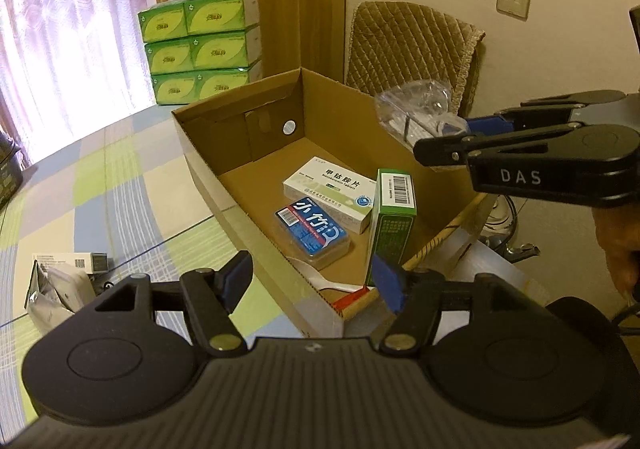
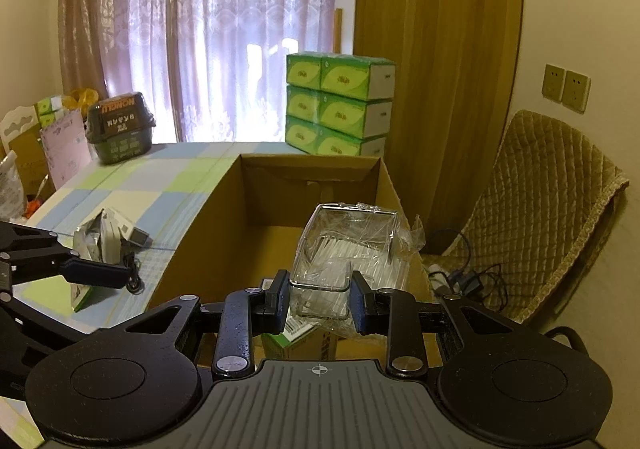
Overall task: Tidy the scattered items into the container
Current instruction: 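Lower the clear wire rack into the cardboard box and open the right tool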
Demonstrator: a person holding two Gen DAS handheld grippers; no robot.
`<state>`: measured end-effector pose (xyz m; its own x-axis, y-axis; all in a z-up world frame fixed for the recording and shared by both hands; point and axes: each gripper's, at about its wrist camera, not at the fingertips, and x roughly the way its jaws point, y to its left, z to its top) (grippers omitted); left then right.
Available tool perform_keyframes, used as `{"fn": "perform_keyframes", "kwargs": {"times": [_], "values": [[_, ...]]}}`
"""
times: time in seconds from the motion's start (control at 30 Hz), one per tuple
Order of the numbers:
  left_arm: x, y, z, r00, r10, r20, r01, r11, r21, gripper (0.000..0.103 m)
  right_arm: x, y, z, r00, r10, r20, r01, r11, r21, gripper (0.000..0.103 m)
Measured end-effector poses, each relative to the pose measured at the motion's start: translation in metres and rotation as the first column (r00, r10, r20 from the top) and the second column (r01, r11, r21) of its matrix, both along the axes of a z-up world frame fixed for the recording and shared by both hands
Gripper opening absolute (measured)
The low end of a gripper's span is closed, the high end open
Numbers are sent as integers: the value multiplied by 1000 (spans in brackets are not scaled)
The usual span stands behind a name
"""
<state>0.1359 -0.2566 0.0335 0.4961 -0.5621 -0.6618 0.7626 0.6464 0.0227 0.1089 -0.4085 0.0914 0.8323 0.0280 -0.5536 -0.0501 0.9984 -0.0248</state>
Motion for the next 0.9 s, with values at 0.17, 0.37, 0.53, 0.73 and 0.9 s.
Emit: {"fn": "perform_keyframes", "kwargs": {"times": [0.17, 0.37, 0.53, 0.73, 0.9], "values": [[0, 4, 3, 1000, 8, -2, -8, 1000, -17, 65, 4, -2, -10, 999, -5, -47, 5, 1000, -7, 33], [1, 7, 5, 1000, 20, -1, -20, 999, -29, 68, 15, 0, -25, 995, 15, -101, -11, 999, 43, 33], [5, 9, 3, 999, 35, -8, -35, 999, -29, 68, 35, 8, -24, 994, 53, -94, -45, 996, 76, 33], [10, 12, 1, 999, 50, -11, -50, 998, -30, 68, 61, 19, -31, 990, 90, -110, -82, 994, 72, 33], [12, 12, 0, 998, 56, -14, -56, 998, -33, 68, 66, 18, -34, 991, 82, -108, -76, 996, 51, 33]]}}
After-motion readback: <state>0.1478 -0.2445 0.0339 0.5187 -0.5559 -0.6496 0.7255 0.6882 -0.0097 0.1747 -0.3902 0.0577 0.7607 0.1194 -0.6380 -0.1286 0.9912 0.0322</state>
